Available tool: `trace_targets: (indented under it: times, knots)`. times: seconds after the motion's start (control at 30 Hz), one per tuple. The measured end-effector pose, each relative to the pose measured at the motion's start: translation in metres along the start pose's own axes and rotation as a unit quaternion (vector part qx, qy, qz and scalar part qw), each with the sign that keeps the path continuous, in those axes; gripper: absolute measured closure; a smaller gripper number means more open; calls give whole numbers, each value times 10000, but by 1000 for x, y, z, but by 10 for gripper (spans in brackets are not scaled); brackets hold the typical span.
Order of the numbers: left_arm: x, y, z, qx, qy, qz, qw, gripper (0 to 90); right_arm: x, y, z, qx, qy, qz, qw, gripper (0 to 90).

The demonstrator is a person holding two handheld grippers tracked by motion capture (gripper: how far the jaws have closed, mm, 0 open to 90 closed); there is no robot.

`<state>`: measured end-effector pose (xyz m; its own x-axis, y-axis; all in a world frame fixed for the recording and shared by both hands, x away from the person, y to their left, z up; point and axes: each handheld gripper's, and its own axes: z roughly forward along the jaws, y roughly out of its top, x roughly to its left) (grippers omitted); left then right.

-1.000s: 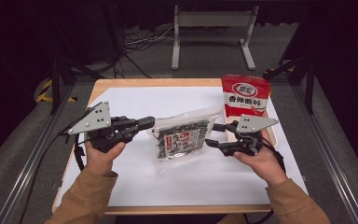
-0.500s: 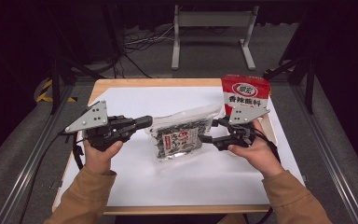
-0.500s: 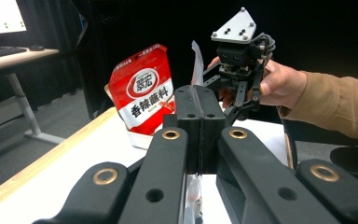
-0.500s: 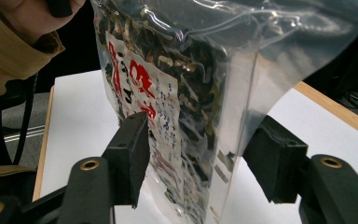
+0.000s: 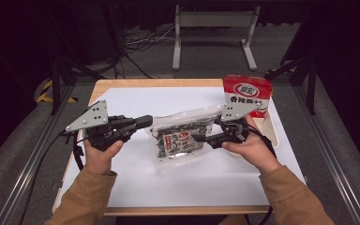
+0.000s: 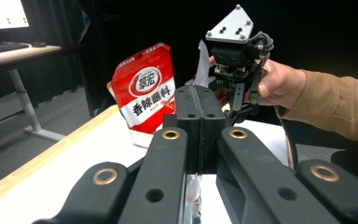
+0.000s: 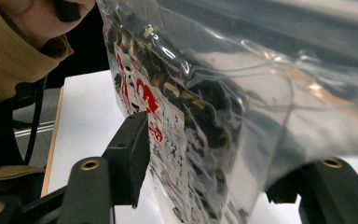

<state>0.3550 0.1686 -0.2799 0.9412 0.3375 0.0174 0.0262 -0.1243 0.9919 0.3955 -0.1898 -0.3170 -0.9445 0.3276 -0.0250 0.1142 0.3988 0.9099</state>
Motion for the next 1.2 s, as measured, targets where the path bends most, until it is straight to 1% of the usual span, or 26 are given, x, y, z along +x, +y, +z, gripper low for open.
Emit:
trace_targets:
  times: [0.03,0.07,0.1,0.13,0.2,0.27,0.47,0.57,0.67,0.73,0.77,0.8,0.83,0.87,0.9,0.97,1.07,1.1,1.2]
  knots:
    - [0,0,0,7,-3,-1,10000,900,0,0,1,10,-2,-5,10000,440]
    - [1,0,0,4,9,-25,10000,900,-1,0,1,36,2,22,10000,475]
    - [2,-1,0,5,18,-35,10000,900,-1,0,1,65,27,60,10000,532]
    - [2,-1,0,-4,33,-64,10000,900,-2,0,1,94,34,46,9999,547]
    - [3,-1,-1,12,53,-84,9999,900,-2,0,0,95,135,73,9998,588]
    - [3,-2,-1,-8,75,-108,9999,900,-1,0,0,107,203,36,9997,619]
    - [2,-1,-1,-25,142,-88,9999,900,2,1,-5,173,333,-69,9993,673]
    - [4,-2,-2,-33,138,-134,9998,900,4,2,-7,192,449,-122,9987,708]
    - [5,-2,-2,-34,114,-202,9997,900,8,2,-8,212,557,-227,9980,733]
    - [6,-3,-3,-27,87,-234,9997,900,10,2,-10,223,671,-214,9973,744]
    - [7,-3,-3,-46,61,-293,9995,898,11,3,-12,208,764,-177,9967,750]
    - [8,-3,-4,-70,-1,-344,9994,875,12,3,-13,194,823,-149,9963,753]
    - [8,-3,-4,-70,-1,-344,9994,838,14,4,-15,186,837,-161,9962,754]
    - [8,-3,-4,-87,-70,-374,9992,838,14,4,-15,186,837,-161,9962,754]
    - [8,-3,-3,-110,-114,-368,9992,792,14,4,-17,179,813,-196,9963,755]
    - [7,-2,-2,-54,-103,-347,9993,691,15,5,-21,172,771,-221,9966,755]
    - [6,-3,-2,-12,-56,-366,9993,584,14,6,-26,176,714,-218,9971,755]
    - [7,-3,-3,15,-27,-367,9993,584,14,7,-29,171,675,-227,9973,755]
    - [9,-5,-5,67,28,-473,9989,515,12,10,-36,138,610,-209,9978,755]
